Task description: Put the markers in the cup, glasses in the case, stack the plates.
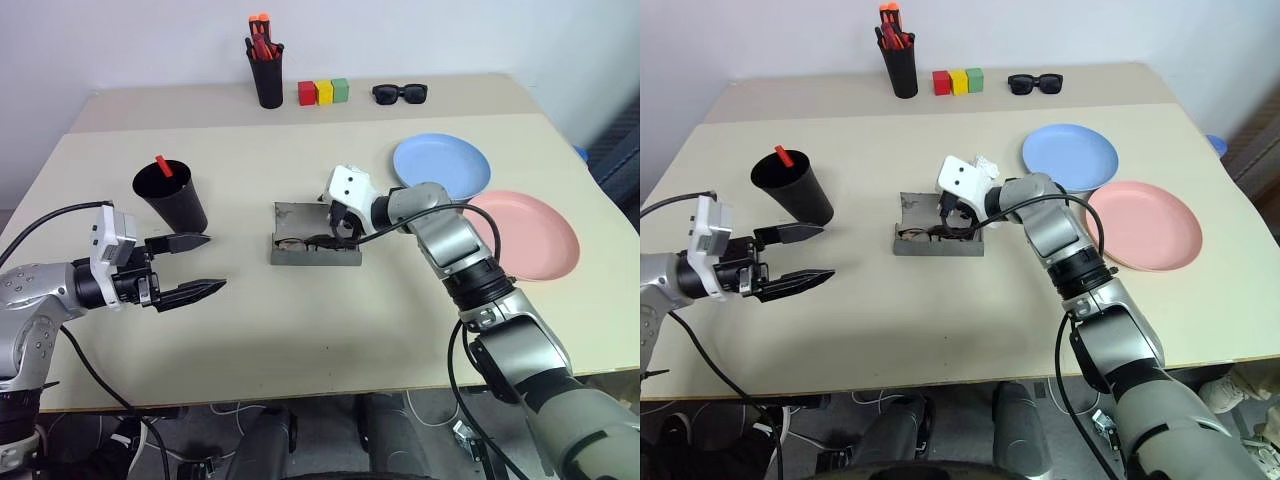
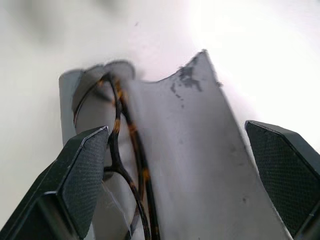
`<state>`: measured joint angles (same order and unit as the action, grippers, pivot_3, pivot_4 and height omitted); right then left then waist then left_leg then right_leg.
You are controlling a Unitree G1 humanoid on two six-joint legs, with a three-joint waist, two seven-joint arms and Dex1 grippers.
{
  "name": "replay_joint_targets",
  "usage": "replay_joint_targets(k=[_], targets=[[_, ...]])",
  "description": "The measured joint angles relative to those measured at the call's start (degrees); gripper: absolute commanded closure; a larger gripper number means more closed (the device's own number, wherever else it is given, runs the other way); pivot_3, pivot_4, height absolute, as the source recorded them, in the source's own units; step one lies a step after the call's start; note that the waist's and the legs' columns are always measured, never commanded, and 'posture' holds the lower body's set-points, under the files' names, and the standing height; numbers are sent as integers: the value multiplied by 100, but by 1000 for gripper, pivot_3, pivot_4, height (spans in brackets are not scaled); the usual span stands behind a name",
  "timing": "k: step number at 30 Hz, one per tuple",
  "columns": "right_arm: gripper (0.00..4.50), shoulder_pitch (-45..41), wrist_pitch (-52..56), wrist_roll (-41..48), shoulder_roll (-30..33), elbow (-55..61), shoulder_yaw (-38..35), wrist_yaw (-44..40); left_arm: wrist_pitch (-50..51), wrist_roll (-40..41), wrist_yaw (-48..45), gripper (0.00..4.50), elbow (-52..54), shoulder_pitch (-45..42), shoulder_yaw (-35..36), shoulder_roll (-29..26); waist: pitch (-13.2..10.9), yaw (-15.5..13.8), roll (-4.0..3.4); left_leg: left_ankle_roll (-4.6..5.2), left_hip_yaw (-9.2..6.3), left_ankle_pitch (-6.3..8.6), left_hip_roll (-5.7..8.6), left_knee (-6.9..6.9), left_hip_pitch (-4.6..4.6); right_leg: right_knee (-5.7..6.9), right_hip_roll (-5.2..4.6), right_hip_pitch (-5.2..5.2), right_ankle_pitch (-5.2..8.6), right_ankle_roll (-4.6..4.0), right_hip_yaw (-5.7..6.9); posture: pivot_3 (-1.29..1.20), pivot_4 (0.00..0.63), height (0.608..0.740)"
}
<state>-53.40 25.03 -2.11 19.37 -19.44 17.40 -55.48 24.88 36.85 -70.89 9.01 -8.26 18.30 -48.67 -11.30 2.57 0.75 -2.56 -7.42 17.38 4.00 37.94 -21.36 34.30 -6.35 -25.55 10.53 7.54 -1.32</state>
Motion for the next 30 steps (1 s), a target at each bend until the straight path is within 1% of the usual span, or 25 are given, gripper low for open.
replay_joint_targets(k=[2,5,8,11,13,16,18,20,22,23,26,30], targets=[[45,-76,86,137,2,13,-173,-1,119,31,33,0,-22,-72,-10,2,0,1,0,0,0,0,0,0,0,0,0,0,0,0,0,0,150,740],[45,-183,329,526,-44,66,-587,72,748,347,165,0,-203,-319,-45,1,0,-1,0,0,-2,0,0,0,0,3,0,0,0,0,0,0,150,740],[45,-181,557,889,-145,239,-991,251,1129,503,475,0,-362,-699,-87,78,1,-8,1,-1,-7,0,1,2,0,4,0,1,0,0,2,0,150,740],[45,-49,875,1190,-182,539,-1300,522,1096,346,907,0,-599,-1240,-258,397,1,-28,2,-4,-8,-2,4,5,0,6,-3,3,-1,0,2,0,150,740],[45,249,1105,1359,-154,891,-1477,695,1015,173,1125,0,-834,-1589,-467,647,3,-46,3,-5,-11,-3,6,7,-1,5,-3,5,-1,0,5,0,150,740],[0,885,1436,1532,4,1487,-1597,839,933,-37,1278,893,-1134,-2069,-830,1033,3,-77,3,-5,-10,-3,8,8,-3,2,-4,6,-1,1,5,0,150,740],[0,1334,1601,1687,85,1902,-1633,887,782,-268,1385,1859,-1360,-2318,-1071,1245,3,-73,3,-5,-6,-3,8,9,-3,3,-6,6,-1,1,4,0,150,740],[0,1735,1707,1920,189,2395,-1744,891,620,-529,1514,2942,-1628,-2574,-1306,1478,2,-41,2,-5,-2,-3,9,9,-3,5,-7,4,-2,2,3,0,150,740],[0,2158,1751,2234,270,3022,-1979,859,350,-819,1825,4012,-2068,-3000,-1452,1873,3,-66,4,-5,-6,-4,8,12,-3,4,-7,7,-2,2,5,0,150,740],[0,2319,1801,2396,279,3306,-2069,857,202,-974,1981,4471,-2316,-3233,-1505,2046,3,-75,4,-5,-5,-4,8,14,-2,4,-7,8,-2,3,5,0,150,740],[0,2604,1896,2740,310,3911,-2151,939,-250,-1376,2298,4471,-3080,-3898,-1618,2377,4,-42,5,-4,-1,-4,8,17,0,4,-6,10,-3,3,4,0,150,740],[0,2772,1920,2834,347,4180,-2085,1148,-769,-1904,2459,4471,-4454,-4700,-1807,2700,6,-44,7,-3,-1,-3,10,19,2,3,-7,15,-4,5,4,0,150,740]])
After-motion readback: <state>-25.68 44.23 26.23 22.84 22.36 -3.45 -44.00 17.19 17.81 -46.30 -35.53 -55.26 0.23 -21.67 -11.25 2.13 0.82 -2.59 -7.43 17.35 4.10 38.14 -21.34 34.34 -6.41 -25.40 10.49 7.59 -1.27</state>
